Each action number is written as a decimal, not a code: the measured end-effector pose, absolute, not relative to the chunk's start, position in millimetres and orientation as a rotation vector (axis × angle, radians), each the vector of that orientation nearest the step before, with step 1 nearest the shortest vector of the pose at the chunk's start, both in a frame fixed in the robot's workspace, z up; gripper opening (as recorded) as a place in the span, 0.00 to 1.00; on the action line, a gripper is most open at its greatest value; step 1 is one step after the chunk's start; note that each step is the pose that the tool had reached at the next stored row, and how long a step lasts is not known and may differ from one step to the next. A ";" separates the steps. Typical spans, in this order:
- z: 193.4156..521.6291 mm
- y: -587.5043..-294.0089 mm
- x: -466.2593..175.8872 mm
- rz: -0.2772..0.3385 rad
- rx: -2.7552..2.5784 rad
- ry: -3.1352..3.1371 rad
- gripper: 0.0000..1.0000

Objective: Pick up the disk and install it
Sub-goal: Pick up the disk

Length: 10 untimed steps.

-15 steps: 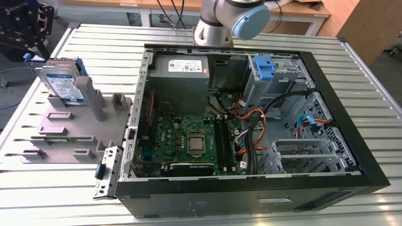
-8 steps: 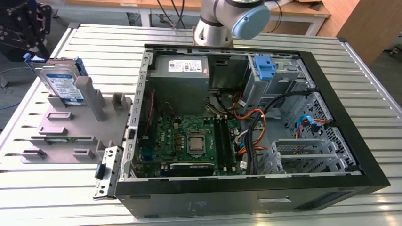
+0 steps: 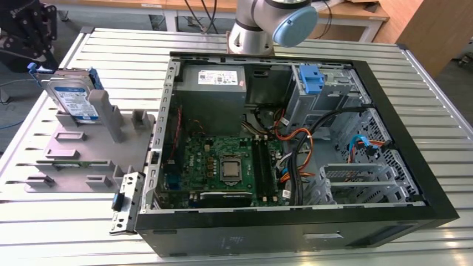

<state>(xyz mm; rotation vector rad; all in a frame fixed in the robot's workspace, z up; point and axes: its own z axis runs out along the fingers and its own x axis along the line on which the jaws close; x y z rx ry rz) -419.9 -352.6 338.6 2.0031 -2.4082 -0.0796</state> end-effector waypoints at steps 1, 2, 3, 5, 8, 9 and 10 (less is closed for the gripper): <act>338.6 -352.6 -419.9 -0.079 2.023 -2.391 0.11; 338.5 -352.6 -419.9 -0.079 2.041 -2.375 0.11; 338.5 -352.6 -419.9 -0.079 2.054 -2.364 0.11; 338.5 -352.6 -419.8 -0.079 2.055 -2.362 0.11; 338.5 -352.6 -418.7 -0.079 2.056 -2.362 0.11; 338.4 -352.6 -418.0 -0.079 2.056 -2.362 0.11; 338.3 -352.6 -417.0 -0.079 2.056 -2.362 0.11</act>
